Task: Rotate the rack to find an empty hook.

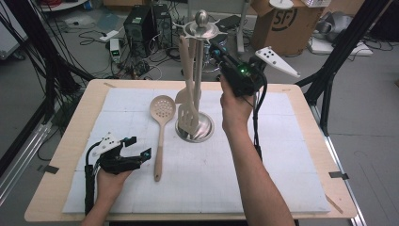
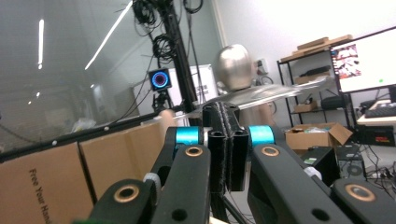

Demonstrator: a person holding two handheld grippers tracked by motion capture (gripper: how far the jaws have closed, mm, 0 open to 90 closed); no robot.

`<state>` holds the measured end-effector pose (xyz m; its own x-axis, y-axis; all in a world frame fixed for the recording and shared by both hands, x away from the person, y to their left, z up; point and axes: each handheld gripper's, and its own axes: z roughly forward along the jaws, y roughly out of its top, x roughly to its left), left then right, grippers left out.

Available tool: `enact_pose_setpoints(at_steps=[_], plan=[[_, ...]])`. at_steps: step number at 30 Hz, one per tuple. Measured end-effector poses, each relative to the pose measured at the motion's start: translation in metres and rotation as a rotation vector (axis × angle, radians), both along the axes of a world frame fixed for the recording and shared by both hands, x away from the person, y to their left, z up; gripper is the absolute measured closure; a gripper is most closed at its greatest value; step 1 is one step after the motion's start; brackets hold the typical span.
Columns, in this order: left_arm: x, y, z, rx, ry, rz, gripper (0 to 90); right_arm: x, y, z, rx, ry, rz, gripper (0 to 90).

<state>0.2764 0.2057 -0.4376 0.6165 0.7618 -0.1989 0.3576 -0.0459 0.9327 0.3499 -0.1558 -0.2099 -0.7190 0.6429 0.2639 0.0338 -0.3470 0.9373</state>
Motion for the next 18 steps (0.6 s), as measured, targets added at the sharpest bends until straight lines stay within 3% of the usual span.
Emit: enact_pose_setpoints(at_steps=[7,12,14,18], plan=[[0.000,0.000,0.000,-0.005,-0.001,0.001,19.6,0.000,0.021,-0.001,-0.005,-0.001,0.035,90.0],[0.000,0.000,0.000,0.000,-0.003,-0.002,19.6,0.001,0.023,-0.002,0.006,0.005,0.036,90.0],[-0.001,0.001,0.000,0.000,-0.005,-0.002,19.6,0.002,0.019,-0.006,0.027,0.011,0.033,90.0],[-0.001,0.001,0.001,-0.007,-0.005,0.000,19.6,0.010,0.004,-0.023,0.149,0.002,0.070,90.0]])
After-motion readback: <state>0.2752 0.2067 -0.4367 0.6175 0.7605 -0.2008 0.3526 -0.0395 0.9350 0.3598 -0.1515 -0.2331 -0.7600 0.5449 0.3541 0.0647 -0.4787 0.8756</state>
